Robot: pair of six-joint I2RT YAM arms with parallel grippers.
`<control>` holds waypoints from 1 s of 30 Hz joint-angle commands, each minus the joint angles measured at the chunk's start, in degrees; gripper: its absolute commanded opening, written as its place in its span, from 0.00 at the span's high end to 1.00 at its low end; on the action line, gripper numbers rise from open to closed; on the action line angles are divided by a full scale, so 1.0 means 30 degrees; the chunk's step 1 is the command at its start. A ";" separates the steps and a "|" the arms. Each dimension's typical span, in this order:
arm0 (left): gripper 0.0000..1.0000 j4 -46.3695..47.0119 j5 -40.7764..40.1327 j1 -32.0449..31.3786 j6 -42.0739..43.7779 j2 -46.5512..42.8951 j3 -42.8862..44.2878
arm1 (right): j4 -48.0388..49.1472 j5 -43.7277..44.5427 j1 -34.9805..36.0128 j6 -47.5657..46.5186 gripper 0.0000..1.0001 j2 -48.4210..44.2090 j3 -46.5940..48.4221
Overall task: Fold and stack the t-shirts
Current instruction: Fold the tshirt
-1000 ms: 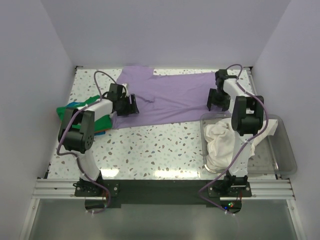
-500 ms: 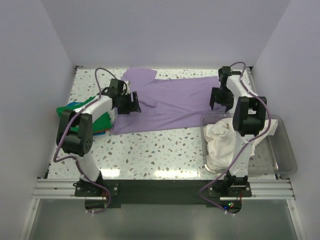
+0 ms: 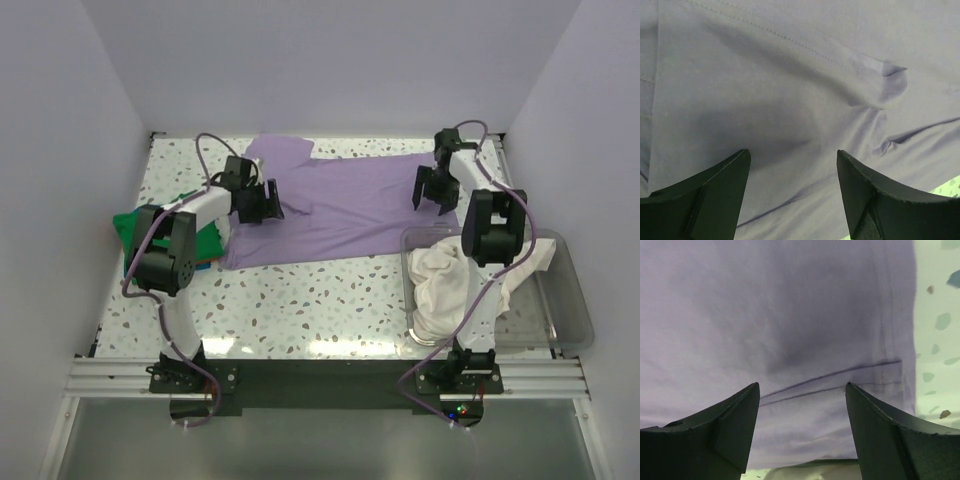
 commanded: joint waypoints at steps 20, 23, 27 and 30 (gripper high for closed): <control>0.24 -0.0736 -0.0406 -0.0025 -0.0117 -0.3605 -0.4957 | -0.1238 0.2477 -0.0025 -0.0323 0.27 -0.1921 -0.4508; 0.24 -0.2228 0.0267 -0.0084 -0.0176 -0.4220 -0.3701 | -0.1938 0.1569 -0.0025 -0.0701 0.27 -0.2157 -0.2817; 0.23 -0.3403 0.0649 -0.0084 -0.0118 -0.5246 -0.1329 | -0.3022 0.1626 -0.0025 -0.1494 0.27 -0.2450 0.0233; 0.20 -0.3756 0.0912 0.0178 0.0379 -0.4431 0.1189 | -0.2794 0.1626 -0.0547 -0.1671 0.26 -0.2041 0.2958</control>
